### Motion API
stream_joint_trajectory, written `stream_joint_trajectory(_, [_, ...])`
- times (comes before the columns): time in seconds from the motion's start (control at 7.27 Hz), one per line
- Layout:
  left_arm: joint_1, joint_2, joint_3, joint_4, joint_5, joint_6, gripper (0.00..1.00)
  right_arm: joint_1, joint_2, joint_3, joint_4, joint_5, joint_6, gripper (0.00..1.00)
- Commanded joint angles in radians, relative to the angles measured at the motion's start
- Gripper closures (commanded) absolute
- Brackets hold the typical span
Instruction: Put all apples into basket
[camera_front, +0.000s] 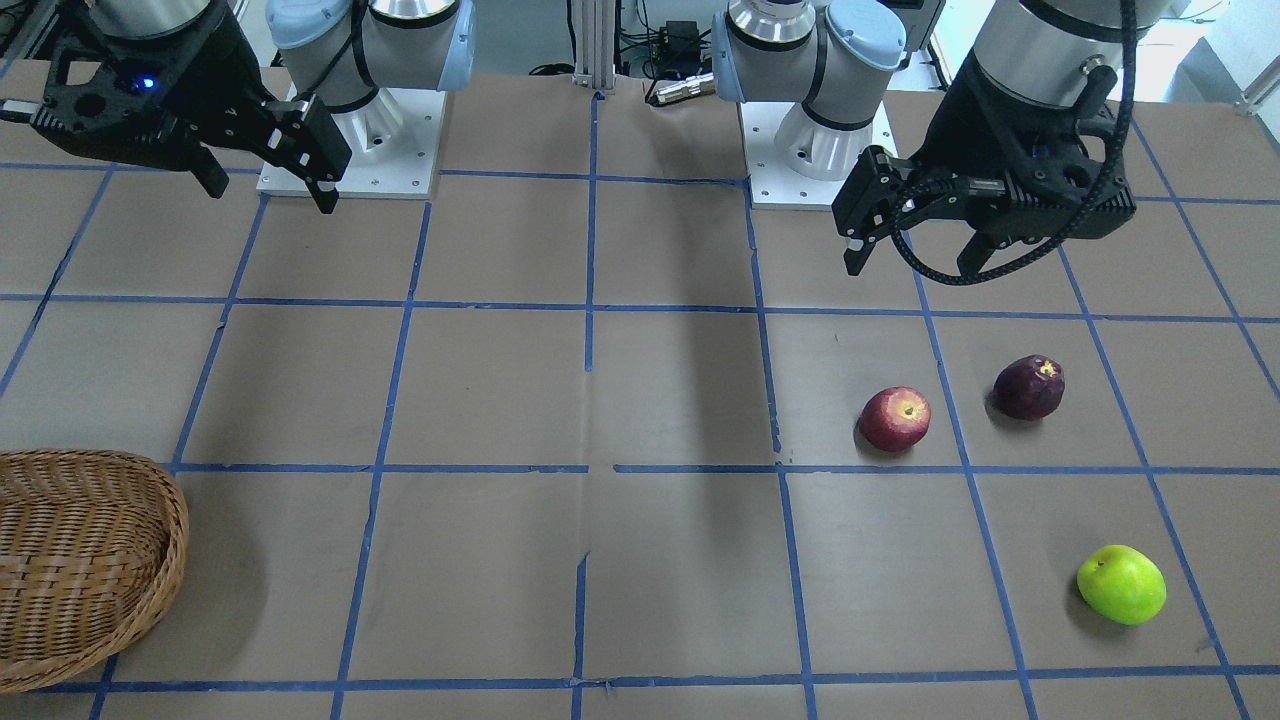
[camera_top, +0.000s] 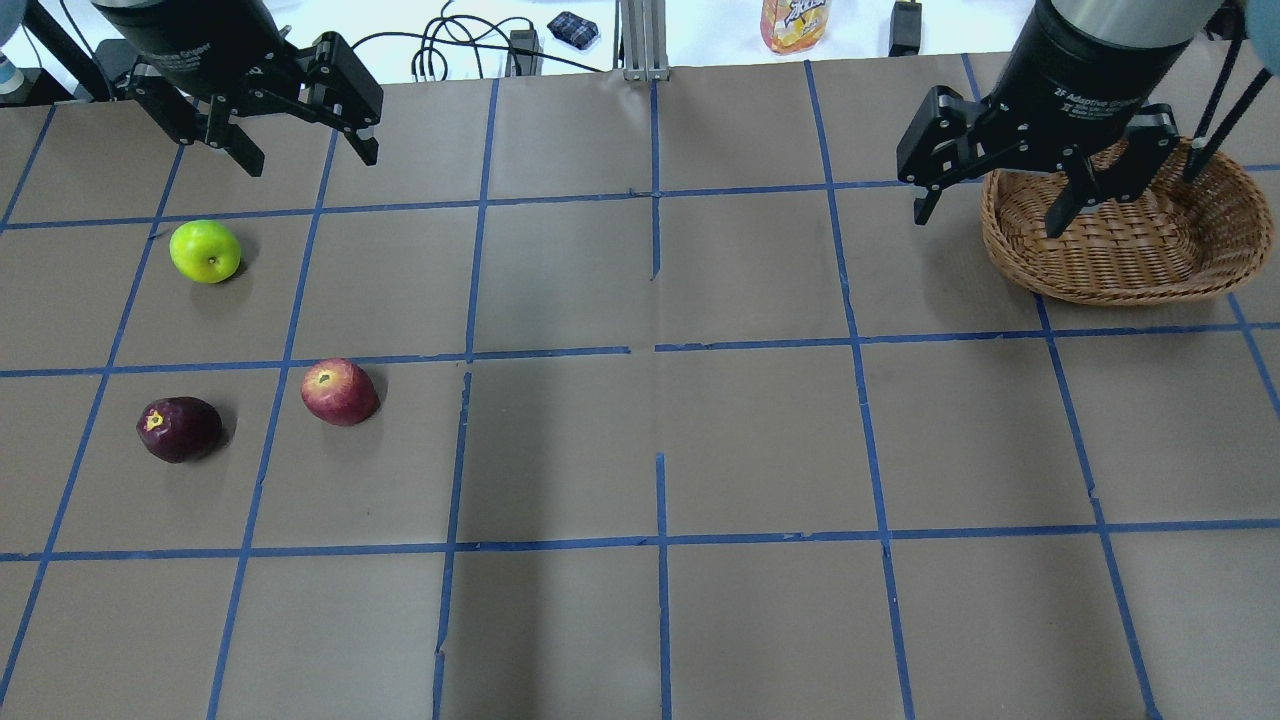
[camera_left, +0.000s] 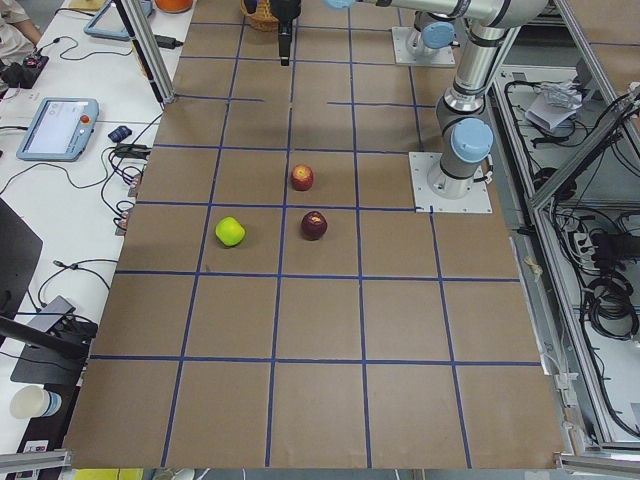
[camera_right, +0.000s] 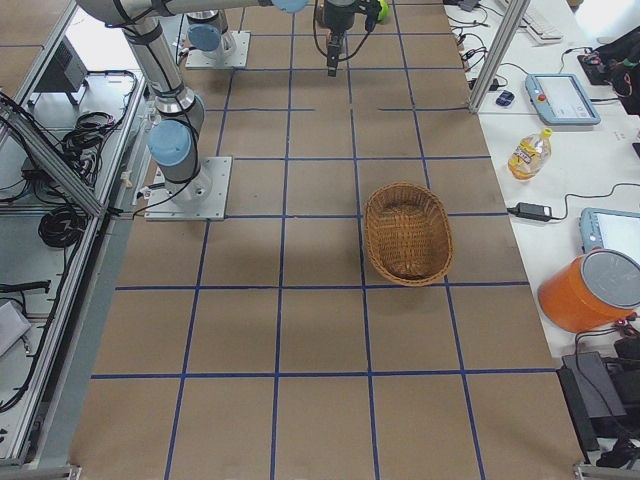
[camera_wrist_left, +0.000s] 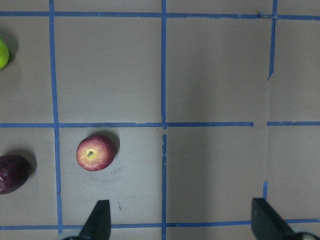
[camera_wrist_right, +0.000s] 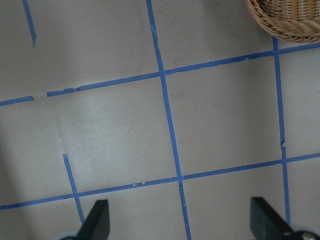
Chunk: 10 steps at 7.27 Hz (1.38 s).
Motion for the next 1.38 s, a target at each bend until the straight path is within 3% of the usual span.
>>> stream_joint_trajectory(0.0, [-0.003,0.000,0.002,0.000,-0.001,0.000,0.00,-0.001,0.000,0.000,0.000,0.000,0.001,0.00])
stream_joint_trajectory(1.24, [-0.001,-0.005,-0.002,0.000,-0.021,0.000,0.00,-0.006,-0.003,0.008,-0.003,0.001,0.007,0.00])
